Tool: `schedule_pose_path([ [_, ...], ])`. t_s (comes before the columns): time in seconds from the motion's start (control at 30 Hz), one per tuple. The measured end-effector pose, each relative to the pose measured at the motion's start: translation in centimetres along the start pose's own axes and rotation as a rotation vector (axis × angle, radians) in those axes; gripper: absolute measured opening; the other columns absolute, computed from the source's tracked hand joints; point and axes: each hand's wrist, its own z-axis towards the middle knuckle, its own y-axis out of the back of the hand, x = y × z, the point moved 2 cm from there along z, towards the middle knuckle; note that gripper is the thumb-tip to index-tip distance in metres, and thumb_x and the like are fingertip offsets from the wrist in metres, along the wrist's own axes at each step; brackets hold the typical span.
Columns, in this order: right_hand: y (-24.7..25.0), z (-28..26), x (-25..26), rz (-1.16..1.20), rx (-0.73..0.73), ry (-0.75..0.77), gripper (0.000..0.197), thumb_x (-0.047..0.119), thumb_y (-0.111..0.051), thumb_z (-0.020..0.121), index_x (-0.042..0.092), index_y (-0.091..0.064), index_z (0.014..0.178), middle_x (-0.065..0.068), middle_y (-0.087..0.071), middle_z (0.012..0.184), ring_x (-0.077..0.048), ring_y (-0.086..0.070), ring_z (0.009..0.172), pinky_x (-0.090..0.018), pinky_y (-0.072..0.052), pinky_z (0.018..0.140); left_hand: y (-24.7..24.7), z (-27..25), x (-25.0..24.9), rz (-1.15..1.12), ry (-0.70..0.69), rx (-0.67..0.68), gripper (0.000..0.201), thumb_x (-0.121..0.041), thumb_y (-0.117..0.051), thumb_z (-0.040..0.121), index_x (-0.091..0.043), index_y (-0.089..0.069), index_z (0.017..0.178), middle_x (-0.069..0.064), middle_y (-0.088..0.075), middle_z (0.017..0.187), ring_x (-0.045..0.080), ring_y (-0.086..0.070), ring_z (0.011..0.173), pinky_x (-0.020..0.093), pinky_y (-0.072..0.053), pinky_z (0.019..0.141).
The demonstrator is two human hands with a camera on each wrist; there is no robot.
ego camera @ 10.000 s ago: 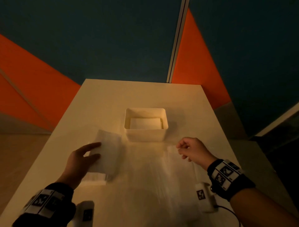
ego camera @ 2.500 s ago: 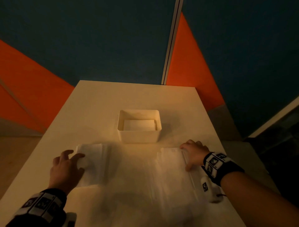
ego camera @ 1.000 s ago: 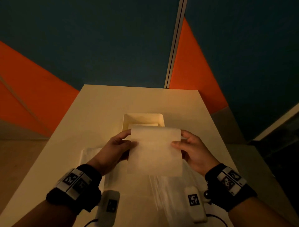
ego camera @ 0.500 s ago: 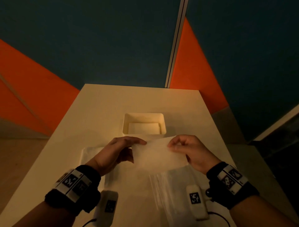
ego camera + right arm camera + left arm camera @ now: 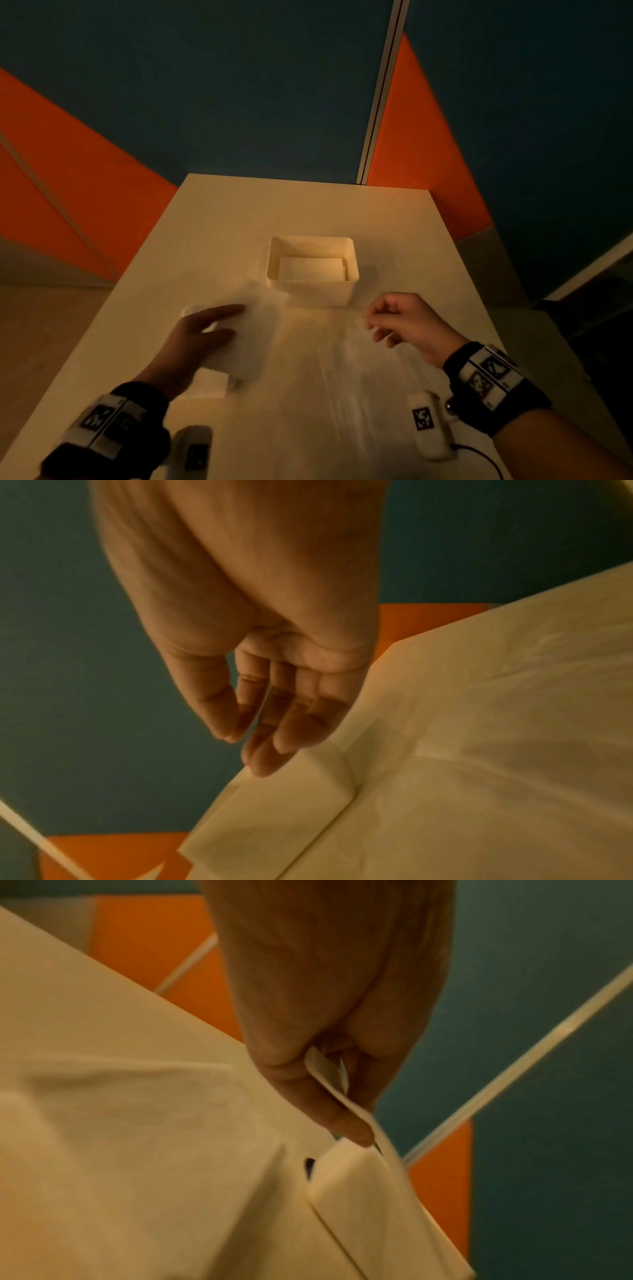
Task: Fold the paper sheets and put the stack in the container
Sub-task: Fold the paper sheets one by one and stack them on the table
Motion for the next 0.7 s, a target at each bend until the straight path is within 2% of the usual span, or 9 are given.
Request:
schedule_pose_path([
  [0.07,1.3,0.2,-0.8,-0.025,-0.063,-0.042,0.008,0.000,-0.061,0.085,0.006,-0.062,0.082,-0.009,-0.067,0.075,-0.018,-0.063,0.061,-0.026,-0.044,0.052,2.3,-0.3,0.9,-0.046,0.041,-0.139,0.034,0.006,-0.056,0.087,-0.017,-0.065,0.111,0.009,-0.061,0.110,0.030,-0.065,0.087,0.034,-0.059,0.066],
  [0.17,2.9,0.5,-1.6,-0.041,-0.130,-0.084,0.010,-0.001,-0.061,0.085,0.007,-0.062,0.079,-0.009,-0.066,0.073,-0.018,-0.061,0.059,-0.026,-0.043,0.052,4.4,-0.5,2.2,0.000,0.059,-0.253,0.040,0.009,-0.050,0.089,-0.011,-0.057,0.123,0.013,-0.054,0.115,0.033,-0.059,0.089,0.024,-0.058,0.060],
  [0.23,3.6,0.7,-2.1,-0.047,-0.159,-0.101,0.010,-0.001,-0.061,0.084,0.007,-0.062,0.080,-0.010,-0.065,0.073,-0.018,-0.061,0.059,-0.026,-0.042,0.052,4.8,-0.4,3.1,0.065,0.062,-0.272,0.039,0.009,-0.051,0.089,-0.009,-0.059,0.122,0.014,-0.054,0.118,0.032,-0.059,0.089,0.025,-0.059,0.064],
  [0.27,3.8,0.7,-2.3,-0.048,-0.171,-0.108,0.009,-0.001,-0.061,0.084,0.007,-0.062,0.080,-0.010,-0.065,0.074,-0.019,-0.060,0.060,-0.026,-0.042,0.053,4.9,-0.2,3.6,0.112,0.068,-0.285,0.038,0.009,-0.052,0.089,-0.009,-0.060,0.122,0.015,-0.054,0.119,0.031,-0.058,0.089,0.029,-0.059,0.071],
  [0.33,4.3,0.8,-2.6,-0.058,-0.188,-0.123,0.008,-0.001,-0.061,0.084,0.006,-0.063,0.082,-0.010,-0.065,0.074,-0.019,-0.060,0.060,-0.026,-0.042,0.053,5.0,0.2,4.6,0.264,0.070,-0.320,0.036,0.007,-0.055,0.088,-0.010,-0.062,0.120,0.017,-0.055,0.121,0.032,-0.058,0.091,0.039,-0.052,0.082],
  [0.47,5.5,1.5,-3.8,-0.239,-0.215,-0.138,0.010,-0.001,-0.066,0.079,0.009,-0.065,0.081,-0.005,-0.063,0.074,-0.018,-0.059,0.067,-0.025,-0.044,0.057,4.9,1.0,5.4,0.754,-0.046,-0.356,0.034,0.001,-0.064,0.082,-0.009,-0.067,0.114,0.020,-0.061,0.120,0.038,-0.059,0.099,0.041,-0.045,0.086],
  [0.53,6.1,2.1,-4.5,-0.423,-0.194,-0.152,0.020,-0.001,-0.073,0.072,0.014,-0.064,0.080,-0.003,-0.062,0.079,-0.021,-0.061,0.079,-0.029,-0.049,0.069,4.9,1.3,5.6,0.931,-0.092,-0.324,0.032,0.001,-0.067,0.080,-0.006,-0.069,0.110,0.021,-0.059,0.120,0.041,-0.057,0.102,0.042,-0.043,0.088],
  [0.6,6.4,2.4,-5.2,-0.618,-0.109,-0.230,0.032,0.003,-0.078,0.068,0.018,-0.061,0.090,-0.001,-0.059,0.092,-0.023,-0.059,0.094,-0.031,-0.050,0.080,5.2,1.6,5.9,1.073,-0.085,-0.309,0.031,-0.004,-0.071,0.077,-0.009,-0.071,0.107,0.022,-0.055,0.124,0.044,-0.053,0.104,0.045,-0.040,0.093],
  [0.7,5.7,2.6,-5.6,-0.913,0.044,-0.309,0.063,0.017,-0.082,0.065,0.025,-0.052,0.120,0.001,-0.049,0.119,-0.022,-0.051,0.112,-0.035,-0.048,0.093,5.4,2.0,6.3,1.261,-0.032,-0.302,0.034,-0.019,-0.073,0.076,-0.021,-0.070,0.110,0.017,-0.047,0.132,0.042,-0.043,0.113,0.047,-0.035,0.097],
])
